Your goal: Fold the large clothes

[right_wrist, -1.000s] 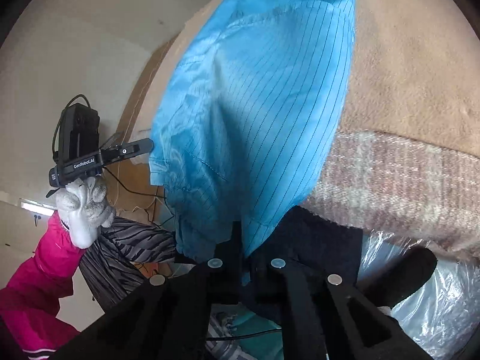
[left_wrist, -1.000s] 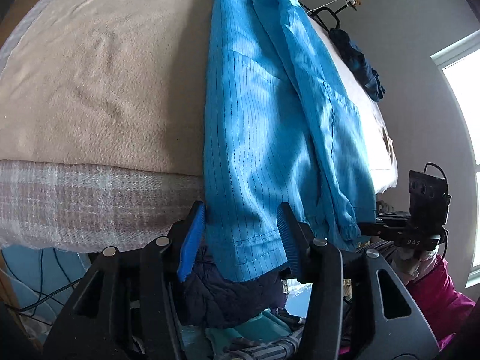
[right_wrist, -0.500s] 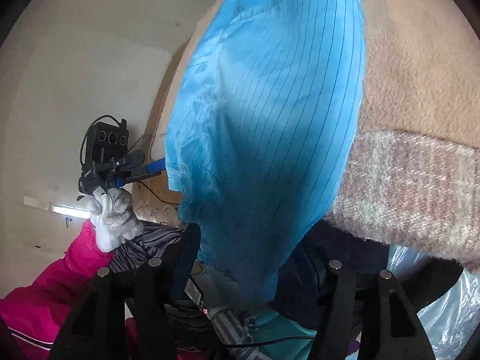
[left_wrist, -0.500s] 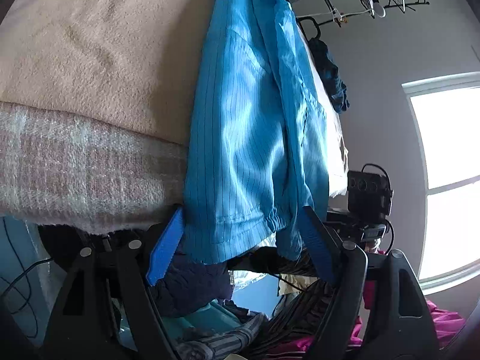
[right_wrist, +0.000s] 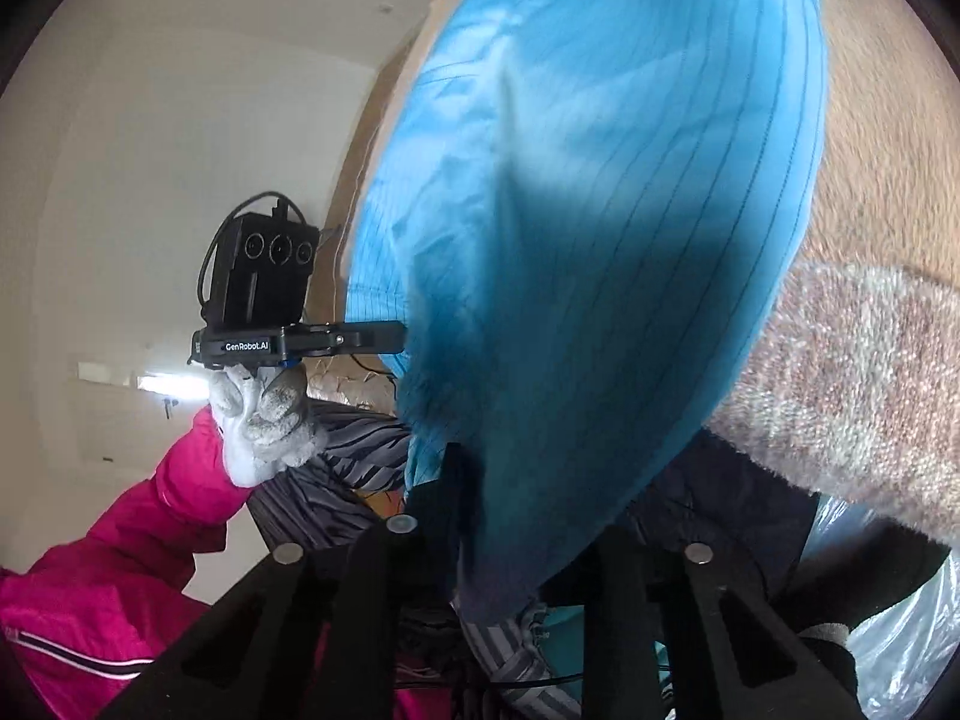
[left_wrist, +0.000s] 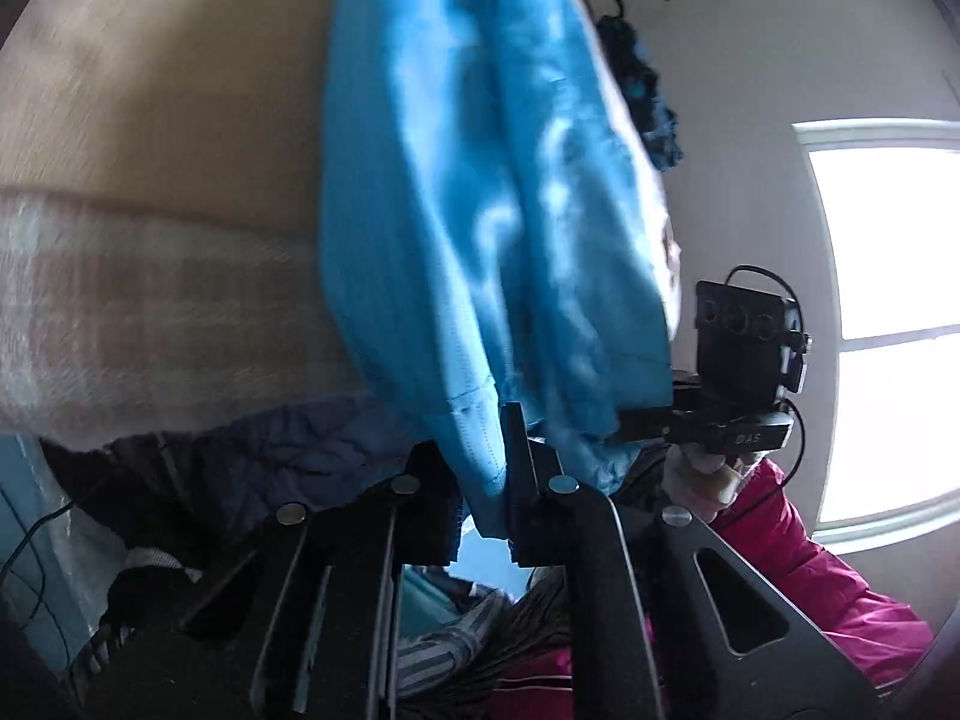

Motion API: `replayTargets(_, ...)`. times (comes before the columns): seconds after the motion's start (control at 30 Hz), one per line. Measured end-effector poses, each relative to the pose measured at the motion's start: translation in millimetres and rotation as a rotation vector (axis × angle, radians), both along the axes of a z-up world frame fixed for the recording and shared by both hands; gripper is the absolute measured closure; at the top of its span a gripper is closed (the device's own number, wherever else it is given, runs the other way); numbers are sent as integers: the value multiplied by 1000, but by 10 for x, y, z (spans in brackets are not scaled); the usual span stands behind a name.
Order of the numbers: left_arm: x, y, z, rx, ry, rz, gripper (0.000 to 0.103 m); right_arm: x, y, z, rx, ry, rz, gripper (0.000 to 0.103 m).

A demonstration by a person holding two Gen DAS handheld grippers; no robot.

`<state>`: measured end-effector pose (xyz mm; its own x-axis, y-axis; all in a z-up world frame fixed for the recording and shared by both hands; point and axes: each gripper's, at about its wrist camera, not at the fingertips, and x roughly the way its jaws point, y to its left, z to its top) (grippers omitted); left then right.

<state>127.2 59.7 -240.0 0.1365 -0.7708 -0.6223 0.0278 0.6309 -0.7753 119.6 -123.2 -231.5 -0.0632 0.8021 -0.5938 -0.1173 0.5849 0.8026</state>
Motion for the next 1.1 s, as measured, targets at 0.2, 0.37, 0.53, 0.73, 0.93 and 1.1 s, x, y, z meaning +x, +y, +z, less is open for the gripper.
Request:
replayTargets(0.2, 87, 54, 361, -76, -84, 75, 99, 43, -89, 263, 83, -35, -79, 99)
replayTargets(0.37, 247, 116, 589, -125, -132, 151, 100, 197, -258, 489, 133, -66, -155, 100)
replayTargets(0.53, 614, 145, 807, -114, -184, 192, 100, 462, -321, 742, 95, -135, -212, 100)
replayTargets(0.73, 1211, 168, 890, -64, -200, 273, 100, 1022, -477, 867, 46, -187, -319, 100)
replayTargets(0.93, 1781, 122, 588, 19, -164, 318, 100, 1530, -593, 642, 1, -169, -375, 100)
replayTargets(1.1, 2010, 159, 312, 40, -98, 339, 100, 1824, -690, 428, -29, -114, -420, 100)
